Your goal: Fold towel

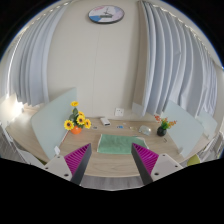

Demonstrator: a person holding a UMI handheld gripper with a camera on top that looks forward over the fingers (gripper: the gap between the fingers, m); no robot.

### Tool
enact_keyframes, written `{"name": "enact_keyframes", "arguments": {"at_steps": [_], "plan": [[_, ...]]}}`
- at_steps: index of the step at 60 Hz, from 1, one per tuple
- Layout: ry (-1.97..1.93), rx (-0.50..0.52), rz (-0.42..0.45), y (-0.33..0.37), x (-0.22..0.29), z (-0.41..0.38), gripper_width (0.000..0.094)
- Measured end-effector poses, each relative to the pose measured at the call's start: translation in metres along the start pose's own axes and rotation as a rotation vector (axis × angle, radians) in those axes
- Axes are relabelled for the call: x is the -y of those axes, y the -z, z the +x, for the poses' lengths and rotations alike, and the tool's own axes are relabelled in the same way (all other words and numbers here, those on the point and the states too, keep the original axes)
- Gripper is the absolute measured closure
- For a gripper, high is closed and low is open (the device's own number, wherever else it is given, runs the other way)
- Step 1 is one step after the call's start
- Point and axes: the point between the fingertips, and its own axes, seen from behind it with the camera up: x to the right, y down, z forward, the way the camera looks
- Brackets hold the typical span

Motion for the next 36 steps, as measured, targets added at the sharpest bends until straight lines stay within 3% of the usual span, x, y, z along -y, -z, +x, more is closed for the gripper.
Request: {"name": "enact_keyframes", "arguments": {"at_steps": [20, 36], "plan": [[-0.025, 0.075, -0.051, -0.034, -0.025, -0.07, 0.0082], [0.043, 0.068, -0.033, -0.114, -0.054, -0.107, 0.0085]]}}
